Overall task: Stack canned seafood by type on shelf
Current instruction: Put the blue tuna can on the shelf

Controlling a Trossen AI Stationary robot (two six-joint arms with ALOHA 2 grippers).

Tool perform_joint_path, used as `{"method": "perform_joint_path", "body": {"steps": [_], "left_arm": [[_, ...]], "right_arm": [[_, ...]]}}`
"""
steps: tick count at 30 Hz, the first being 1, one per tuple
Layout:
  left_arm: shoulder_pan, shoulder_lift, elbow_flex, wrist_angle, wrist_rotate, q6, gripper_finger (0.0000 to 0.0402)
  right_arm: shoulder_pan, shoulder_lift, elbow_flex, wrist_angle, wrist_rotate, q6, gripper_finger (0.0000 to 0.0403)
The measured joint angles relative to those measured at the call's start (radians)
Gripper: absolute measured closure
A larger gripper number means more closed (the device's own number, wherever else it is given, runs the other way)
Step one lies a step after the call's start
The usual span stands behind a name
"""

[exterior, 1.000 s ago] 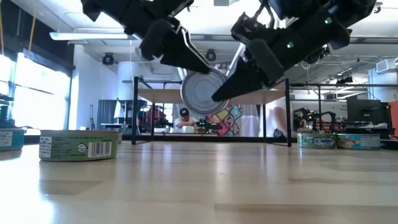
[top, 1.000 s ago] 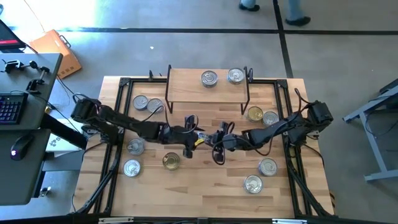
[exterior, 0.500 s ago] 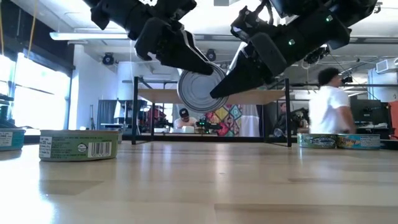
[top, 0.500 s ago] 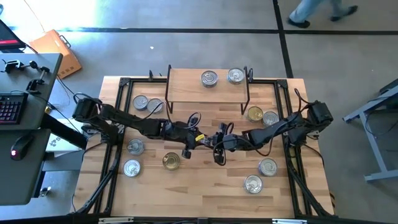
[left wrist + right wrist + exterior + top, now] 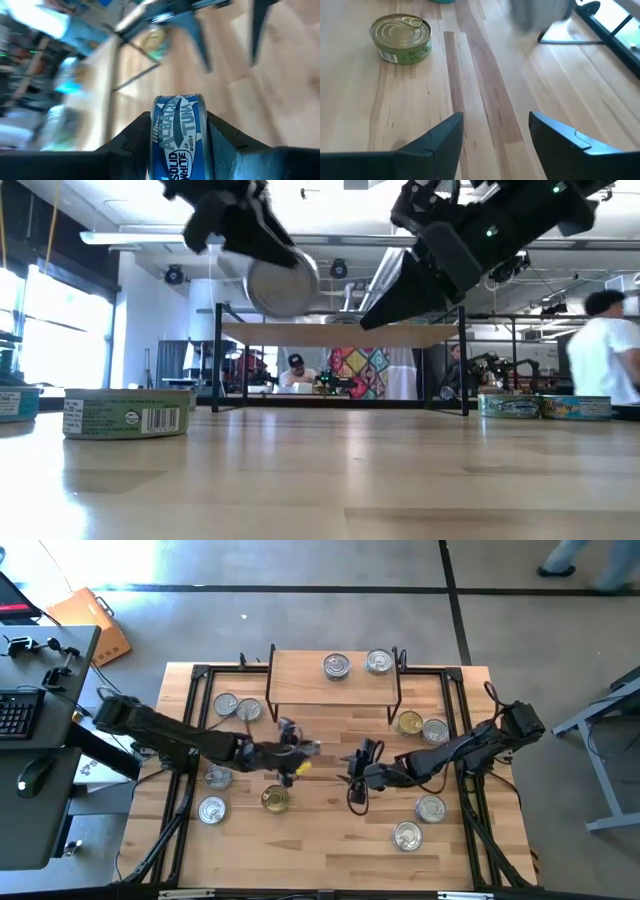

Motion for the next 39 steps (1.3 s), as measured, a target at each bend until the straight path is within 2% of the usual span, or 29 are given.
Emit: {"method": "perform_joint_path", "body": {"steps": [3,6,9,12,16,20,25,29,39], "left_arm": [[0.044,-0.082,0.001,0.01,-0.047,0.12,0.0275],[0.143,-0.127,0.002,0.036,-0.048,0.28,0.0275],[0.287,-0.13,0.002,0.048,0.012,0.411,0.0275],[0.43,-0.109,0.002,0.061,0.136,0.475,0.0275],[0.542,-0.068,0.0,0.094,0.192,0.513,0.0275],[0.606,-0.037,0.002,0.13,0.245,0.5,0.027],[0.625,-0.01,0.001,0.115,0.259,0.454,0.0204],[0.623,-0.01,0.002,0.072,0.326,0.441,0.0173],[0.637,-0.038,0.016,0.037,0.408,0.265,0.0157]], "right_arm": [[0.01,0.0,0.0,0.007,0.01,0.002,0.0183],[0.01,0.0,0.0,0.014,0.013,0.0,0.0182],[-0.001,0.0,0.0,0.024,0.013,0.0,0.0182],[-0.003,0.0,0.0,0.024,0.013,-0.001,0.0182],[-0.002,0.0,-0.001,0.021,0.013,0.0,0.0181],[0.0,0.0,-0.001,0.021,0.012,0.0,0.0181],[0.0,0.0,-0.001,0.021,0.011,0.0,0.0181],[-0.001,0.0,-0.001,0.021,0.01,0.0,0.0181],[-0.001,0.0,-0.002,0.021,0.01,0.0,0.0181]]}}
